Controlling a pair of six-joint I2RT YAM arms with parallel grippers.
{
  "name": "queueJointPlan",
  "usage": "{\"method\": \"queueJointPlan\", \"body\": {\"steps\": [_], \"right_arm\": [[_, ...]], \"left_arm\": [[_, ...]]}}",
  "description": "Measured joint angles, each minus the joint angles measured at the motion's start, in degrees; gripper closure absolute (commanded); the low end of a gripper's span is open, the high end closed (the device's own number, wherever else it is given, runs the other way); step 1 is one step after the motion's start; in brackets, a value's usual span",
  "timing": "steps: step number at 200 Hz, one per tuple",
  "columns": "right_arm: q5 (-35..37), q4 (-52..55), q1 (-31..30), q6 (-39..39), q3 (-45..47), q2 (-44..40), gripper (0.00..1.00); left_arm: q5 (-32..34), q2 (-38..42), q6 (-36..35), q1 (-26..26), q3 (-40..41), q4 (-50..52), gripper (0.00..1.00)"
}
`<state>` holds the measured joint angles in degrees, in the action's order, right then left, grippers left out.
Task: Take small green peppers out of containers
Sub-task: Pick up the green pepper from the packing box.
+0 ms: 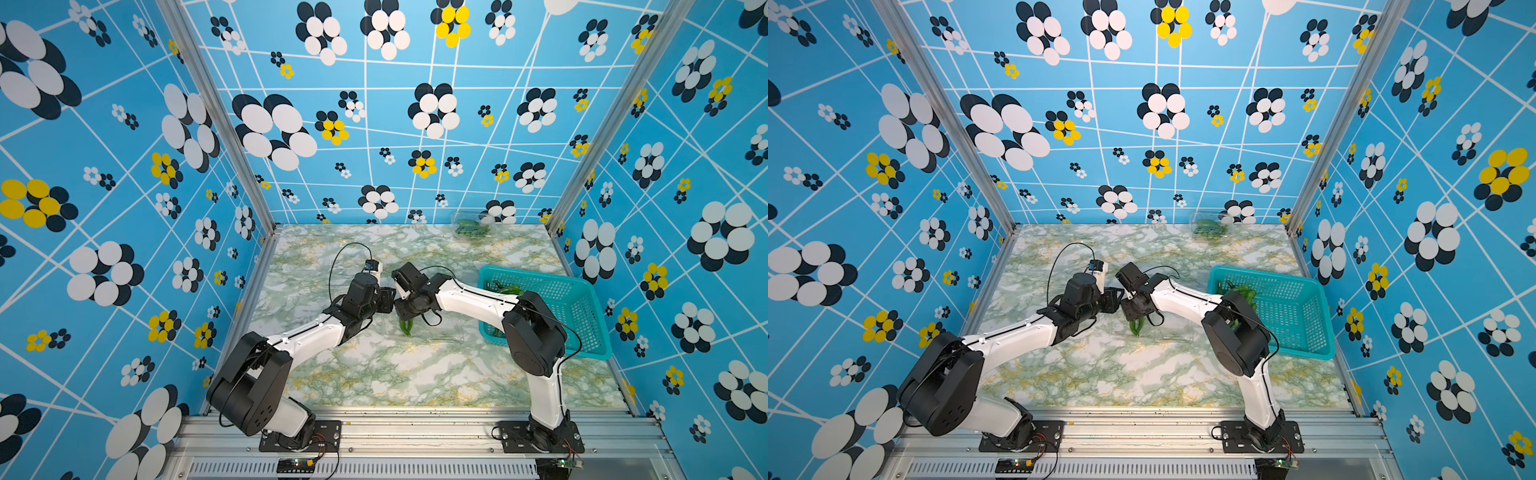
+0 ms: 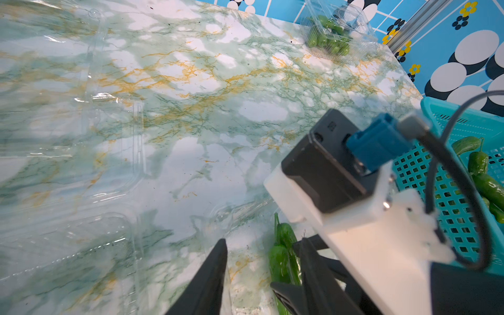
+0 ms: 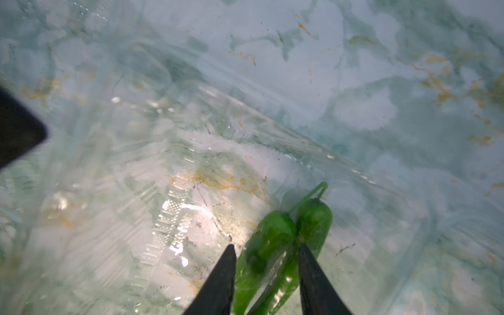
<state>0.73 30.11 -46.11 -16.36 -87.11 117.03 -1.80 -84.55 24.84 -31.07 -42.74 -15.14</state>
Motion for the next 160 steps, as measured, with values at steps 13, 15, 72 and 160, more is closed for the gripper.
{"method": "queueJointPlan", "body": {"steps": [13, 15, 72, 160], "right_arm": [[0.0, 0.17, 0.0, -0.2, -0.31, 0.7, 0.63], [-0.02, 0.15, 0.0, -0.2, -0.33, 0.81, 0.63], [-0.02, 0.2, 0.02, -0.61, -0.98, 2.19, 0.7], [-0.02, 1.44, -0.02, -0.57, -2.73, 4.42, 0.67]], "left_arm": [[0.02, 0.02, 0.0, 0.0, 0.44, -0.04, 0.54], [0.04, 0.02, -0.02, 0.0, 0.48, 0.0, 0.54], [0.13, 0.02, -0.02, 0.0, 1.11, 0.17, 0.54], [0.39, 0.0, -0.44, 0.0, 1.11, 2.21, 0.54]]}}
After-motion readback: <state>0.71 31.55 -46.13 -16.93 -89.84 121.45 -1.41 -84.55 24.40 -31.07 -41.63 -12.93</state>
